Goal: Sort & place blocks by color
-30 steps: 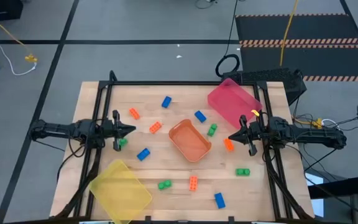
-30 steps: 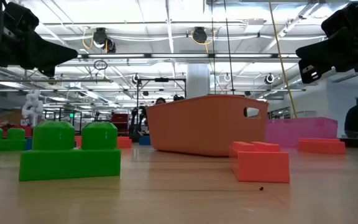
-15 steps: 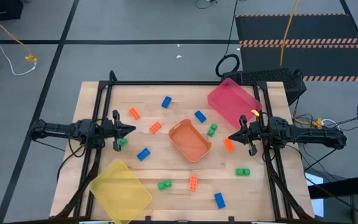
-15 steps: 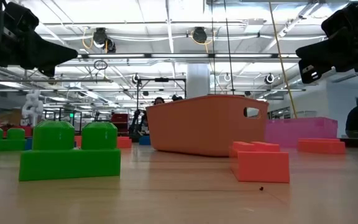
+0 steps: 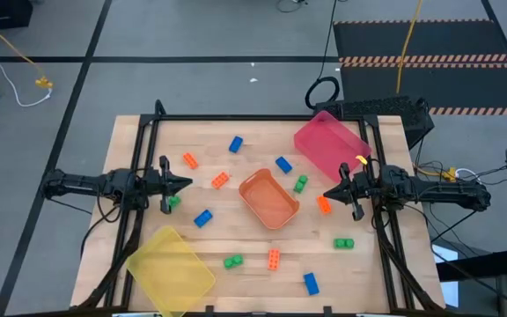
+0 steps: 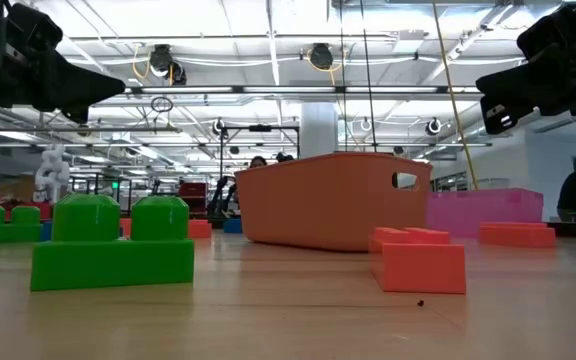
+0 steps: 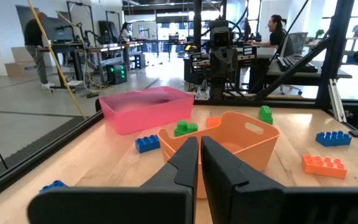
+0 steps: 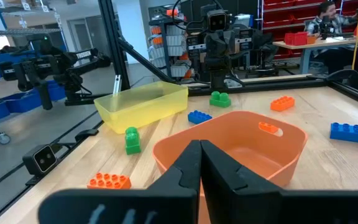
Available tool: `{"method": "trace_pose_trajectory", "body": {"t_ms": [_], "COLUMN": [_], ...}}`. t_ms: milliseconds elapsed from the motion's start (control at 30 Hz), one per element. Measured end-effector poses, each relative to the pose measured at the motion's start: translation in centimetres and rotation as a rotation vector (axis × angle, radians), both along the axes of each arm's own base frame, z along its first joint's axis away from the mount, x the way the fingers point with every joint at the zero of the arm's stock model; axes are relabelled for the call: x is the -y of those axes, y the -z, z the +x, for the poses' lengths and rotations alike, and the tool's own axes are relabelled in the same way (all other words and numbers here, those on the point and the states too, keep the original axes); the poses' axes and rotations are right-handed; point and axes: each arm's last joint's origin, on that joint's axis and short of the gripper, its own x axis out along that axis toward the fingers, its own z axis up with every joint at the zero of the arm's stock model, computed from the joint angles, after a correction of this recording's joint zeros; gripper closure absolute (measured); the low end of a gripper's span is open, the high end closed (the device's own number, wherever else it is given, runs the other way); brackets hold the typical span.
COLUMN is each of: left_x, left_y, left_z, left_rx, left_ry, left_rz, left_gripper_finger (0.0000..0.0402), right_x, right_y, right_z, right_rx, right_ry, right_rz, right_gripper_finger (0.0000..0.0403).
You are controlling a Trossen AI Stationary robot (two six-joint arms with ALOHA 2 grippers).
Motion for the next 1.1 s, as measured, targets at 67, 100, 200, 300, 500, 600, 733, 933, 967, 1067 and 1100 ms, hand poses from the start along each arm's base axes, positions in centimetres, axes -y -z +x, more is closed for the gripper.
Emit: {"method": "trace_pose_trajectory", "body": {"t_ms": [67, 100, 200, 300, 500, 600, 733, 933, 967, 1067, 1100], "left_x": [0.0, 0.0, 0.0, 0.0, 0.0, 0.0, 0.0, -0.01, -0.01, -0.02, -0.02], "left_y": [0.0, 0.0, 0.0, 0.0, -0.01, -0.01, 0.0, -0.02, -0.05, -0.15, -0.23], "left_z": [0.0, 0.0, 0.0, 0.0, 0.0, 0.0, 0.0, 0.0, 0.01, 0.01, 0.01], "left_rx": [0.0, 0.0, 0.0, 0.0, 0.0, 0.0, 0.0, 0.003, 0.006, 0.023, 0.033], "left_ry": [0.0, 0.0, 0.0, 0.0, 0.0, 0.0, 0.0, -0.003, -0.004, -0.006, -0.006], "left_rz": [0.0, 0.0, 0.0, 0.0, 0.0, 0.0, 0.0, 0.006, 0.015, 0.017, 0.01], "left_gripper_finger": [0.0378, 0.0378, 0.0378, 0.0378, 0.0378, 0.0378, 0.0378, 0.0378, 0.0378, 0.0378, 0.0378], "right_x": [0.0, 0.0, 0.0, 0.0, 0.0, 0.0, 0.0, 0.0, 0.0, 0.0, 0.0], "right_y": [-0.01, -0.01, -0.02, 0.0, -0.01, 0.0, 0.0, 0.0, -0.01, -0.01, -0.01], "right_z": [0.0, 0.0, 0.0, 0.0, 0.0, 0.0, 0.0, 0.0, 0.0, 0.0, 0.0], "right_rx": [0.0, 0.0, 0.001, 0.0, 0.0, 0.0, 0.001, 0.011, 0.01, 0.01, 0.011], "right_ry": [0.0, 0.0, 0.0, 0.0, 0.0, 0.0, 0.0, -0.001, -0.001, -0.001, -0.001], "right_rz": [0.0, 0.0, 0.0, 0.0, 0.0, 0.0, -0.005, -0.064, -0.058, -0.06, -0.06], "right_gripper_finger": [0.0399, 0.0399, 0.0399, 0.0399, 0.0399, 0.0399, 0.0399, 0.0399, 0.0399, 0.0399, 0.0399]}}
